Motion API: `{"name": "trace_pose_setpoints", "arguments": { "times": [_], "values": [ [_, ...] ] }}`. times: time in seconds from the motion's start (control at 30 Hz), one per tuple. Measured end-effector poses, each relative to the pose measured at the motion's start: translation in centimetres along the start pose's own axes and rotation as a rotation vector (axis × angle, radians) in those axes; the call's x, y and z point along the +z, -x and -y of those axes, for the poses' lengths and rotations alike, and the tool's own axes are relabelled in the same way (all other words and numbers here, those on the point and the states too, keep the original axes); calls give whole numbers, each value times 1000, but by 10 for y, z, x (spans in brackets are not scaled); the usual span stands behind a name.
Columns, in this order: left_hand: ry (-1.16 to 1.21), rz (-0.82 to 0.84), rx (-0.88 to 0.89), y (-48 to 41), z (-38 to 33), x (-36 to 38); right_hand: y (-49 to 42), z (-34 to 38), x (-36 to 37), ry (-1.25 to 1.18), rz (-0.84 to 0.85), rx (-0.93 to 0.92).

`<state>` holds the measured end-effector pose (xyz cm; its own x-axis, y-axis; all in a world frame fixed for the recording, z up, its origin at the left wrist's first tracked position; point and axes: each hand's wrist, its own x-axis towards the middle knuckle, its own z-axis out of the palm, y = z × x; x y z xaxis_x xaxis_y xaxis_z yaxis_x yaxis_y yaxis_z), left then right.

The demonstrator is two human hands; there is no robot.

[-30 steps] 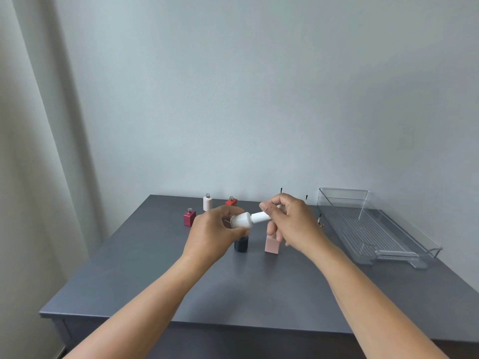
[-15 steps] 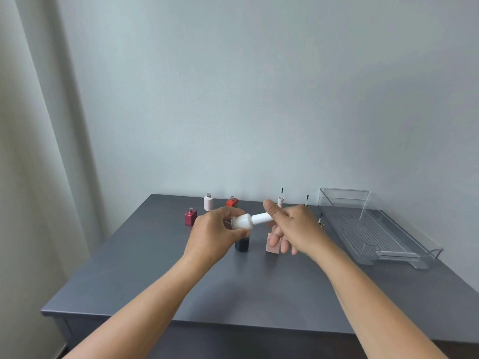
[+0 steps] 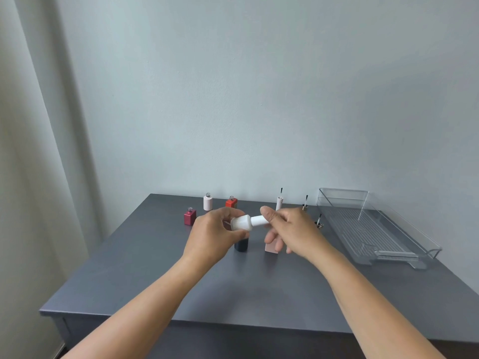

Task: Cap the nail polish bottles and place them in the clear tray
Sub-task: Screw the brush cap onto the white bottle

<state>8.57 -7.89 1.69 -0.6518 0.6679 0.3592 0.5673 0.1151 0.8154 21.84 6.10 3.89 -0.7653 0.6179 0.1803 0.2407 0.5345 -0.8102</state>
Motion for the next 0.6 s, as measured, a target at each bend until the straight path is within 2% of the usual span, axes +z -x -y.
{"name": "trace_pose_setpoints", "arguments": {
  "times": [0.2, 0.4, 0.6],
  "values": [
    [2, 3, -3, 1, 3, 0, 2, -4, 0, -44, -4, -69],
    [2, 6, 0, 2, 3, 4, 2, -6, -1, -20, -39, -45],
    [-13, 12, 2, 3, 4, 5, 6, -13, -3, 1, -1, -25]
  ]
}}
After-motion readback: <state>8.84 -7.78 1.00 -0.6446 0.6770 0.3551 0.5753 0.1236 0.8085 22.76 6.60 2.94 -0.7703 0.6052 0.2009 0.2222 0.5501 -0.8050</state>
